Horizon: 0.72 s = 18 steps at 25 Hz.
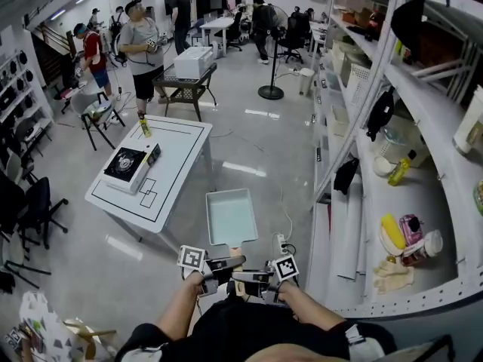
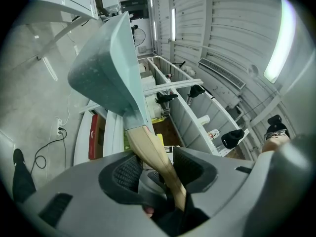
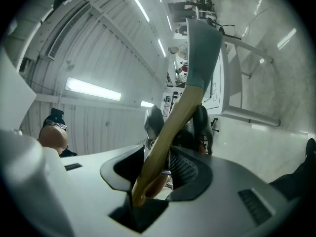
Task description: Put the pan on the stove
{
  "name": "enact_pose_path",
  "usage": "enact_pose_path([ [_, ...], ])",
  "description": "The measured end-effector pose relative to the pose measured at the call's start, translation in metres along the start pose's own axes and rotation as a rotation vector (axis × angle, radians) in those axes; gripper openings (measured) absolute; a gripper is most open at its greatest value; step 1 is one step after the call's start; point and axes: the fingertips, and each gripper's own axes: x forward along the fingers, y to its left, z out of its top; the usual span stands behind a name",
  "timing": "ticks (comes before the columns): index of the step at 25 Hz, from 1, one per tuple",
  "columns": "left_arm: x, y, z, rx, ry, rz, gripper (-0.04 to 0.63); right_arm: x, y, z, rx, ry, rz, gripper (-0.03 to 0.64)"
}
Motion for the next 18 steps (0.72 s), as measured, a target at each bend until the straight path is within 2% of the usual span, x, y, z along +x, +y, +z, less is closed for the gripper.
enact_pose_path([
  [12,-0.002,0.007,0.160,0.021,0.043,-0.035,0.196,0.036,-0.044,0.152,-0.028,-0.025,-0.017,0.167],
  [18,0.004,0.019,0.213,0.033,0.066,-0.030,0.196,0.039,-0.060,0.204,-0.042,-0.057,-0.018,0.167],
])
